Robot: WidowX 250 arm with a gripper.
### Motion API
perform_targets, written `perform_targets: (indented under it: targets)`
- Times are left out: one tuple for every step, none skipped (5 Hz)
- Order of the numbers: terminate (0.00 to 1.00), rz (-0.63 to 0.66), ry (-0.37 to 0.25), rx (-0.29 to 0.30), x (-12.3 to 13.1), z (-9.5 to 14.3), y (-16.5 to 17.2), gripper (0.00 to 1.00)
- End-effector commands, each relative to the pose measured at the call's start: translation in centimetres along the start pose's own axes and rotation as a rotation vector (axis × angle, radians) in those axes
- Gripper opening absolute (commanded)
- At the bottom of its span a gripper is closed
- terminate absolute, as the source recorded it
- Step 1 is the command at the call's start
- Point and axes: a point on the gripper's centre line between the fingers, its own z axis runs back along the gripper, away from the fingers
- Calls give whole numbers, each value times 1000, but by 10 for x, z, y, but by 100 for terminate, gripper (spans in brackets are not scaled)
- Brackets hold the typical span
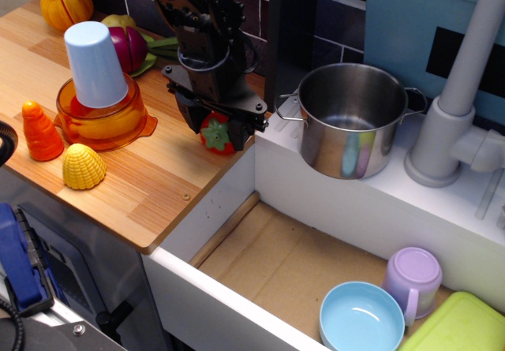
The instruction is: Put strawberry in pot
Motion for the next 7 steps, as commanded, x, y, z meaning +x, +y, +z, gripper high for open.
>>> perform_targets:
  targets:
    - [0,16,42,139,14,62,0,0]
    - [0,-5,48,235,35,94,-16,0]
    - [0,-4,4,202,61,102,-37,0]
    - [0,44,-73,172,72,92,-64,0]
    - [0,33,-124,163,78,84,-76,0]
    - [0,33,-124,163,78,84,-76,100]
    - [0,33,-124,163,78,84,-76,100]
